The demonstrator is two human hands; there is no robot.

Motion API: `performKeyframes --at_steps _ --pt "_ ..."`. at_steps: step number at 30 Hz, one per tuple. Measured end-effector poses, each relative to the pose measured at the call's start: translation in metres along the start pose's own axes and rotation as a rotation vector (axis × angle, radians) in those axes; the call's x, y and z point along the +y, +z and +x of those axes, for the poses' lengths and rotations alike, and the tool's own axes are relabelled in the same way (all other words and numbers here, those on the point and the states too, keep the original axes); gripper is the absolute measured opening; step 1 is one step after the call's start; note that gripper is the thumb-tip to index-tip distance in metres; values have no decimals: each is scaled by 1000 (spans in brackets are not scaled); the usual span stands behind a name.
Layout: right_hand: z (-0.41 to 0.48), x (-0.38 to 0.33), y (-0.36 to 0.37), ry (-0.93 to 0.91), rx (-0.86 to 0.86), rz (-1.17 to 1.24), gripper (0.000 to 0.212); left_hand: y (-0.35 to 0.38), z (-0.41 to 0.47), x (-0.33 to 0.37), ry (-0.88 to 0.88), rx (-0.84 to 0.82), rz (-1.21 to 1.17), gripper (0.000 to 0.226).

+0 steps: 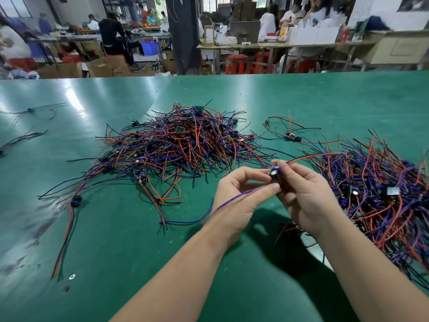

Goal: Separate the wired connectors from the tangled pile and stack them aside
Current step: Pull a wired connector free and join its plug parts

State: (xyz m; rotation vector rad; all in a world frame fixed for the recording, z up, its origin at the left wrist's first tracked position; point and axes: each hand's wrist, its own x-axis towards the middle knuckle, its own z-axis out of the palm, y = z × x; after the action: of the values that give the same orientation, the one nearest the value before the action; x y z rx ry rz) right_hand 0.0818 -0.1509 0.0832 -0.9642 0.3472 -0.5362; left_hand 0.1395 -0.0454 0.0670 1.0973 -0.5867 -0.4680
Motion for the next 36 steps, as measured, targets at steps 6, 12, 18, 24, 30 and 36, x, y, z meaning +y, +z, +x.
performKeyframes --at_steps 6,12,18,24,30,36 --pt "0 -13 -9 75 -5 -66 15 -3 4 8 -262 -60 -144 6" --pt "-2 -8 -12 38 -114 -351 16 -7 1 4 -344 -70 -34 24" --pt "2 -19 -19 -39 51 -430 18 -9 -2 7 -444 -166 92 11" --pt "6 -41 -35 -222 357 -21 8 -7 -7 14 -536 -345 141 12" --pt "12 -42 -37 -401 390 -133 60 -13 3 15 -483 -83 74 16" --pt "-5 -8 -14 -330 -305 -1001 52 -20 11 8 -445 123 19 17"
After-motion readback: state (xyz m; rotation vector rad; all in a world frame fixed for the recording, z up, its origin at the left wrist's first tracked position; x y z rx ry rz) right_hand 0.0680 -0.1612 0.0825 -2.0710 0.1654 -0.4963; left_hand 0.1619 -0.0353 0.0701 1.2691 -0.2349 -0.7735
